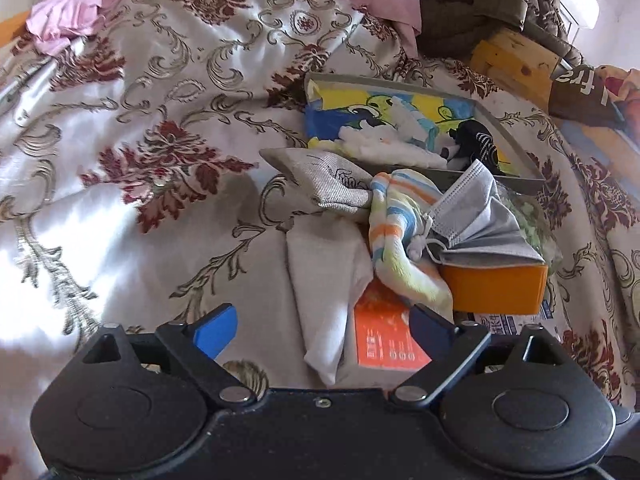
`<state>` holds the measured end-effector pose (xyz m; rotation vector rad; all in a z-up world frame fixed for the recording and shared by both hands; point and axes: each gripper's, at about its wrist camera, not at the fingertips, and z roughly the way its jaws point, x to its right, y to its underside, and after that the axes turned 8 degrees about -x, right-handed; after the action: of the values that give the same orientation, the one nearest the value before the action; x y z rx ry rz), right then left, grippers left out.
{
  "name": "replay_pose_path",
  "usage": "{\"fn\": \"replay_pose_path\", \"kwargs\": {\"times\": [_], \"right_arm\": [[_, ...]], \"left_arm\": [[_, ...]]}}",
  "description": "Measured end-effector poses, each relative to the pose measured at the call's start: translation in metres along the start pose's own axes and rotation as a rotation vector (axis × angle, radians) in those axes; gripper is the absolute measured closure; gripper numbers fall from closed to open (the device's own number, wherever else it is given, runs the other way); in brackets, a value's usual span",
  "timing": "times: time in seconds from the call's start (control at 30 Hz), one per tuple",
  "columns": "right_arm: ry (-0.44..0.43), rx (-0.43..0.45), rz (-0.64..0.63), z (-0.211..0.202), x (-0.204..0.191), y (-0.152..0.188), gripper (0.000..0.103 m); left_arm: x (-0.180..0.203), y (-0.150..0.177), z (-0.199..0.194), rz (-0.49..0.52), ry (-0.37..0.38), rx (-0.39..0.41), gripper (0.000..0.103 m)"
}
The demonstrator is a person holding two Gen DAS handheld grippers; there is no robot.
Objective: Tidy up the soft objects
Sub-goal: 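Close the left gripper on the white tissue while the right approaches the cartoon packet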
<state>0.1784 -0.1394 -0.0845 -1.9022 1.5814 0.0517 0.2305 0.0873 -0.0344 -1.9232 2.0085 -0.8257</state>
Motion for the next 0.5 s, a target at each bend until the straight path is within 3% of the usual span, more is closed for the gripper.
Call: {"fn": "replay_pose_path", "kwargs": {"times": [0.2,0.37,0.5], "right_arm": [[-0.054,0.010,0.048,-0.001,0.006,-0.004,0.000],[-0.087,-0.003,0.071,0.002,0.009,-0.003,0.003],[-0.082,0.003,0.072,0.005,0.006,-0.003,0.002]], "left_arm": [[-0.010,-0.009,0.011,-0.032,0.061,-0.005,0.026],[-0.021,-0.012,0.017,-0.094,0.104,-0.028,0.050],[-0.026,-0.013,0.024,-0.127,0.135,-0.039,0.053]]}}
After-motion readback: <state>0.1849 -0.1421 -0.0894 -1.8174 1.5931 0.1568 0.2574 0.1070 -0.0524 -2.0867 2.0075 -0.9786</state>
